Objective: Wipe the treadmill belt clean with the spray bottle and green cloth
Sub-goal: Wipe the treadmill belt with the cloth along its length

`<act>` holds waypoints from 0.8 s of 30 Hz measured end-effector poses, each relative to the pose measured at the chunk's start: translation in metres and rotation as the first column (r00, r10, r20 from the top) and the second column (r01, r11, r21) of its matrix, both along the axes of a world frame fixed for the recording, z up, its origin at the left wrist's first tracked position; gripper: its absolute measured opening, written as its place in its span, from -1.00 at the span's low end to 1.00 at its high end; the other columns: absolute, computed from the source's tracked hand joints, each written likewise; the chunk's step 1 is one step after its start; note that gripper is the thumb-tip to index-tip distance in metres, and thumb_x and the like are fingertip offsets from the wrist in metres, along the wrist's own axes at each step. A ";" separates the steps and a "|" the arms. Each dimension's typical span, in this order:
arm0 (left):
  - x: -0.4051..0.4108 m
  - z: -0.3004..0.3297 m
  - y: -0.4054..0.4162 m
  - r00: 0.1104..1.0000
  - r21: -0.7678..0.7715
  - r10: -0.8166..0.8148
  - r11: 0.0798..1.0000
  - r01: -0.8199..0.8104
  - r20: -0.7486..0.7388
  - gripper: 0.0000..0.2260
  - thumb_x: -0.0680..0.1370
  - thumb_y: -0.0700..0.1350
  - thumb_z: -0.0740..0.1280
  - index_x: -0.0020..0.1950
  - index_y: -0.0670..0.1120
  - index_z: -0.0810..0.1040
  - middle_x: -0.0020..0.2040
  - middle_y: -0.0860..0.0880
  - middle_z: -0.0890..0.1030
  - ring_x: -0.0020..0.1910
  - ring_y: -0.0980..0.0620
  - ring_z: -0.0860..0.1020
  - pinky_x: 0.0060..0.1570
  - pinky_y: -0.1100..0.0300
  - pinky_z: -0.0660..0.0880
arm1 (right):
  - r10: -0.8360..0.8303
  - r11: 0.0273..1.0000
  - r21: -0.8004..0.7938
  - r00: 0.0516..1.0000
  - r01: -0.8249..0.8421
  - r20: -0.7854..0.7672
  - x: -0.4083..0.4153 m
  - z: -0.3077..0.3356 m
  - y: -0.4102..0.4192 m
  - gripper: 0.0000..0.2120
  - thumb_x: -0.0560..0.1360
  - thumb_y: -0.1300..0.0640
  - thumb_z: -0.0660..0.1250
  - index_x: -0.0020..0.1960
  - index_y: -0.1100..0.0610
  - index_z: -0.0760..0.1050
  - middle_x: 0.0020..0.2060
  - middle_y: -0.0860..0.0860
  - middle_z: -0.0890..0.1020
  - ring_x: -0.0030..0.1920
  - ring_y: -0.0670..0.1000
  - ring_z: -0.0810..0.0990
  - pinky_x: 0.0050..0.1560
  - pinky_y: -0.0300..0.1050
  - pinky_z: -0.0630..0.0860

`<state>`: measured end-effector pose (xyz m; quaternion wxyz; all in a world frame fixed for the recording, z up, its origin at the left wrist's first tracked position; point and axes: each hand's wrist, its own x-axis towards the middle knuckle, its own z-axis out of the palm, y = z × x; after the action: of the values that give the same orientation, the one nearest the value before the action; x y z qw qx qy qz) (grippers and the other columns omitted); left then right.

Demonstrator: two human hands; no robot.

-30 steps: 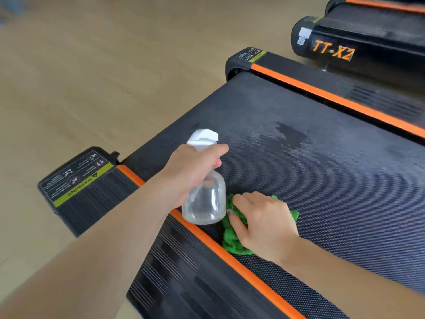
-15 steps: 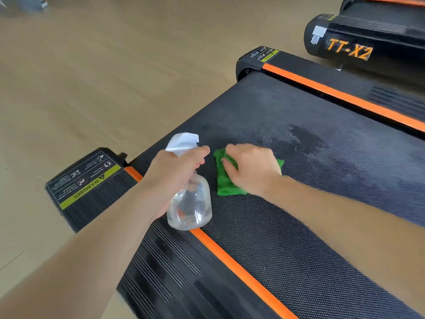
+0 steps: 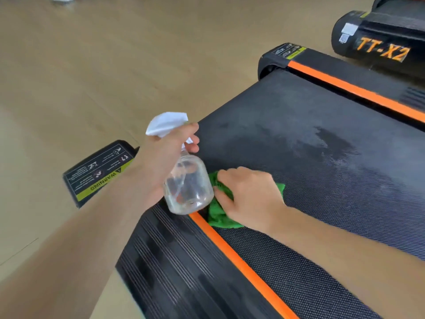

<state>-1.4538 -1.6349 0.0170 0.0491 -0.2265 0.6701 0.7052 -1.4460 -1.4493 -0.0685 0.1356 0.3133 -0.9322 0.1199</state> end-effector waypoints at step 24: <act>-0.051 0.063 -0.005 0.966 -0.101 0.038 0.995 -0.013 0.257 -0.87 0.52 0.14 0.50 -0.20 0.16 0.74 -0.10 0.12 0.77 -0.10 0.09 0.68 0.10 0.05 0.55 | -0.098 0.995 0.038 0.991 0.095 0.085 -0.032 0.004 -0.032 -0.79 0.49 0.09 0.10 -0.11 0.11 0.50 -0.29 0.06 0.46 -0.27 0.16 0.46 -0.29 0.05 0.44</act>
<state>-1.5048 -1.6402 0.0798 0.1157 -0.3272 0.6889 0.6363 -1.4782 -1.4813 -0.0645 0.0951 0.2645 -0.9533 0.1109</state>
